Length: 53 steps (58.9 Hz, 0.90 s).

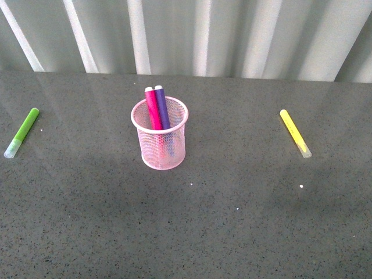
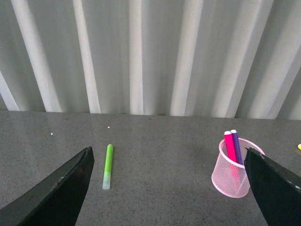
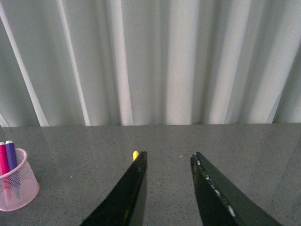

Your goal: Insert purple and pink pens into pink cup

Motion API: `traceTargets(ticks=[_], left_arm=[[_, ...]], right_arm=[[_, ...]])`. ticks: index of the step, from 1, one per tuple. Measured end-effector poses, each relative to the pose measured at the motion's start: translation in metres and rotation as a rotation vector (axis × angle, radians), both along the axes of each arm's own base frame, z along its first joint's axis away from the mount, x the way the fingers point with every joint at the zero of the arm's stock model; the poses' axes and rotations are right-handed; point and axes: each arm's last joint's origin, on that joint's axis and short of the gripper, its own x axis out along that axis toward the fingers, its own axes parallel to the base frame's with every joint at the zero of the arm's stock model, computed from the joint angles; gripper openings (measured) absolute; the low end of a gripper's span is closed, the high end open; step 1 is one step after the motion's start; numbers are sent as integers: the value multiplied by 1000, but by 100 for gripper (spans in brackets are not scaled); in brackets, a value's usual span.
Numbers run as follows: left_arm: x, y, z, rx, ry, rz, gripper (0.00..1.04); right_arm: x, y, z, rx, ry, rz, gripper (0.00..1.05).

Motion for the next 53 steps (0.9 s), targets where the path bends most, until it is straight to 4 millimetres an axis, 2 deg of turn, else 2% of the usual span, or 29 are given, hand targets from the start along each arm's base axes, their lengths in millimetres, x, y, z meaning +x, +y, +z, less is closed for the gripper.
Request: traceTargets(ticks=[6, 15, 20, 22, 26, 53], left_arm=[[0, 0, 0, 0, 0, 0, 98], [0, 0, 0, 0, 0, 0, 98], [0, 0, 0, 0, 0, 0, 98], [0, 0, 0, 0, 0, 0, 98], [0, 0, 0, 0, 0, 0, 98], [0, 0, 0, 0, 0, 0, 98]], right_arm=[[0, 0, 0, 0, 0, 0, 52], [0, 0, 0, 0, 0, 0, 77], [0, 0, 0, 0, 0, 0, 96], [0, 0, 0, 1, 0, 0, 100], [0, 0, 0, 1, 0, 0, 97], [0, 0, 0, 1, 0, 0, 98]])
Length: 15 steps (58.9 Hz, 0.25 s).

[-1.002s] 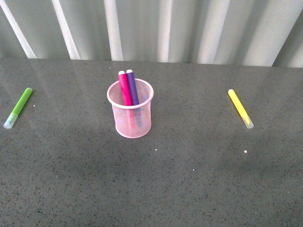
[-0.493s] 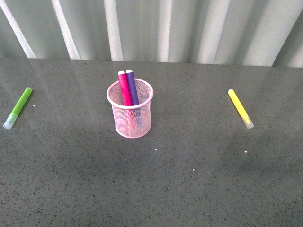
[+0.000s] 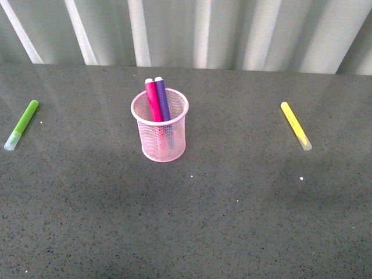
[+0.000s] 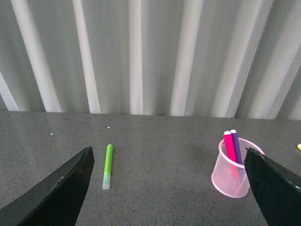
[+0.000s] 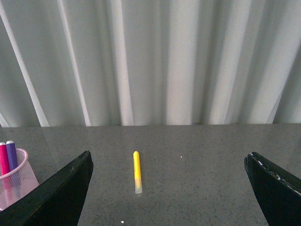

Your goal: Insert purple and pink pens into pink cup

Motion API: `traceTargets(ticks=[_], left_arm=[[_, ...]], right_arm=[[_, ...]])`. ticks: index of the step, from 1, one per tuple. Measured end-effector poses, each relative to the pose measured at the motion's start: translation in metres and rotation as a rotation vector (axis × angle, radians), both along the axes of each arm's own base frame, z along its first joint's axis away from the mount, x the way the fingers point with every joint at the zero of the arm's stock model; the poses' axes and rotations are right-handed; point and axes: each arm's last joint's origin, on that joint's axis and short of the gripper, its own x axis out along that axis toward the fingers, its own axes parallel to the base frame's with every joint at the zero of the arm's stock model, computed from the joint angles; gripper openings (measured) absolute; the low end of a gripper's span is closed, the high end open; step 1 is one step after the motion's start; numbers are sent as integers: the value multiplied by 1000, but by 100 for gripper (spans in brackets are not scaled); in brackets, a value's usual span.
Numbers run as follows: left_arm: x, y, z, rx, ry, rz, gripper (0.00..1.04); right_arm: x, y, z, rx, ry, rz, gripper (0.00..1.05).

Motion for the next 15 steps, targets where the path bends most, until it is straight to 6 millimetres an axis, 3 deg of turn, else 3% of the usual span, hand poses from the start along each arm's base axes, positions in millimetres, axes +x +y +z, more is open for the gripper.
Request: traceTargets(ticks=[15], left_arm=[[0, 0, 0, 0, 0, 0, 98]], right_arm=[[0, 0, 0, 0, 0, 0, 98]])
